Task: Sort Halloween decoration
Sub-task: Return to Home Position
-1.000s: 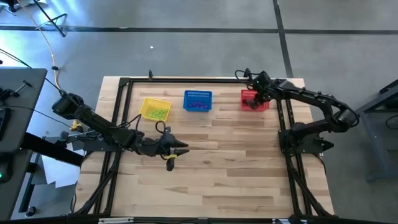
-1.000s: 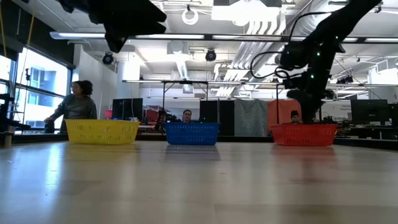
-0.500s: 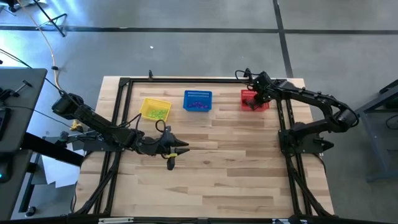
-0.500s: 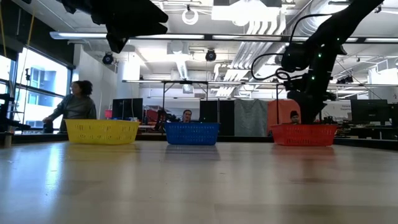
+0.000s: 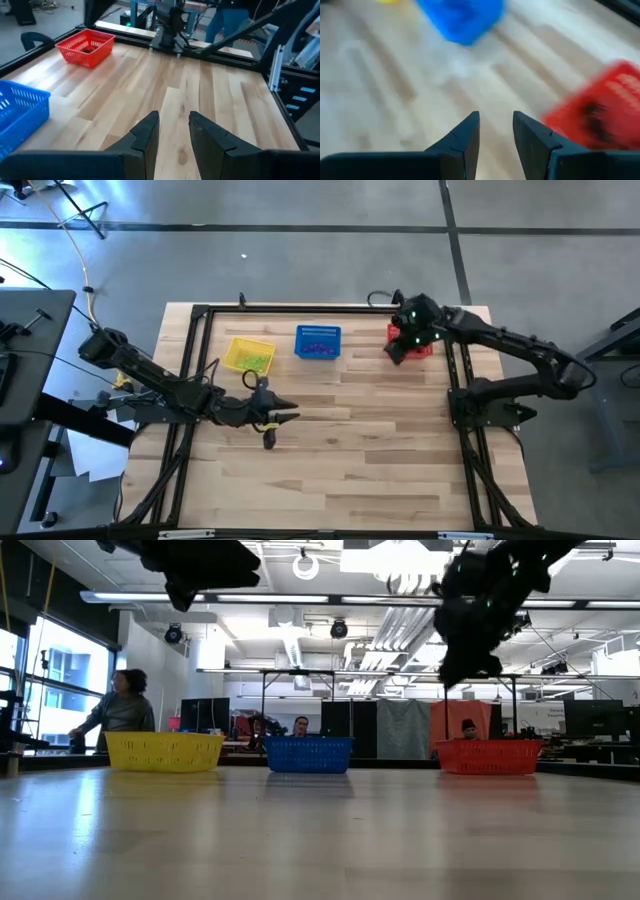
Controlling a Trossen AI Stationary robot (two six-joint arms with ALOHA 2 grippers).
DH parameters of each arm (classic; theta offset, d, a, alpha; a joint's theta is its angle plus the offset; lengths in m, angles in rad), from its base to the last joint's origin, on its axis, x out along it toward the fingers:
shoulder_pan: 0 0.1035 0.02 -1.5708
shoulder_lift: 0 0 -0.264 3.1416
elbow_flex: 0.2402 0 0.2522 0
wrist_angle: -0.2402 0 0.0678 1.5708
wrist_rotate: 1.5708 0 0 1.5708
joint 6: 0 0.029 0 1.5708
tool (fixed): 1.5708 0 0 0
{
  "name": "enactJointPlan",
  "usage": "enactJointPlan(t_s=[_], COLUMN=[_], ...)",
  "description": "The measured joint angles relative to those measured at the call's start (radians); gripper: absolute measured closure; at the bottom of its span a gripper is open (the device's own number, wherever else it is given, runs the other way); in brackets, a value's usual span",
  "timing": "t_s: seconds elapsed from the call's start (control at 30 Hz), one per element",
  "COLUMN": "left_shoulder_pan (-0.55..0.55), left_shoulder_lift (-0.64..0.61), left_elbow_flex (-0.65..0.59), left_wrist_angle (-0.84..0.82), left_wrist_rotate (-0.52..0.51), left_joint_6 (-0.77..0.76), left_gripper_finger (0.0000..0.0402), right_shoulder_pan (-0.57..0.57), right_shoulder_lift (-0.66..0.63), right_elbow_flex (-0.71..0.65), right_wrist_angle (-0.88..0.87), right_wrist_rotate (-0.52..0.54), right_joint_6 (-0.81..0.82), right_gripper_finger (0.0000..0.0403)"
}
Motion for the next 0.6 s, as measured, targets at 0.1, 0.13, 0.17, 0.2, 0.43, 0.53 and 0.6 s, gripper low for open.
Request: enactJointPlan(t_s=[0.1, 0.13, 0.17, 0.2, 0.43, 0.53, 0.6], left_shoulder_pan=[-0.006, -0.009, -0.012, -0.015, -0.022, -0.022, -0.024], left_shoulder_lift=[-0.063, -0.085, -0.106, -0.126, -0.178, -0.167, -0.161], left_elbow_flex=[0.0, 0.0, 0.0, 0.0, 0.0, -0.001, -0.021], left_wrist_angle=[-0.073, -0.106, -0.136, -0.162, -0.323, -0.415, -0.44], left_wrist_rotate=[-0.002, -0.003, -0.003, -0.005, -0.028, -0.081, -0.116], left_joint_6=[-0.013, -0.019, -0.024, -0.024, -0.059, -0.137, -0.193], left_gripper_finger=[0.0307, 0.0307, 0.0307, 0.0307, 0.0307, 0.0307, 0.0307], right_shoulder_pan=[0.147, 0.201, 0.258, 0.317, 0.726, 0.882, 0.969], right_shoulder_lift=[-0.061, -0.079, -0.096, -0.112, -0.143, -0.138, -0.138], right_elbow_flex=[0.0, 0.0, 0.0, 0.0, -0.001, -0.034, -0.078], right_wrist_angle=[0.023, 0.03, 0.039, 0.05, 0.114, 0.138, 0.184], right_wrist_rotate=[0.013, 0.03, 0.055, 0.086, 0.401, 0.536, 0.614], right_joint_6=[0.061, 0.077, 0.096, 0.114, 0.213, 0.251, 0.279], right_gripper_finger=[0.0289, 0.0289, 0.0289, 0.0289, 0.0289, 0.0289, 0.0289])
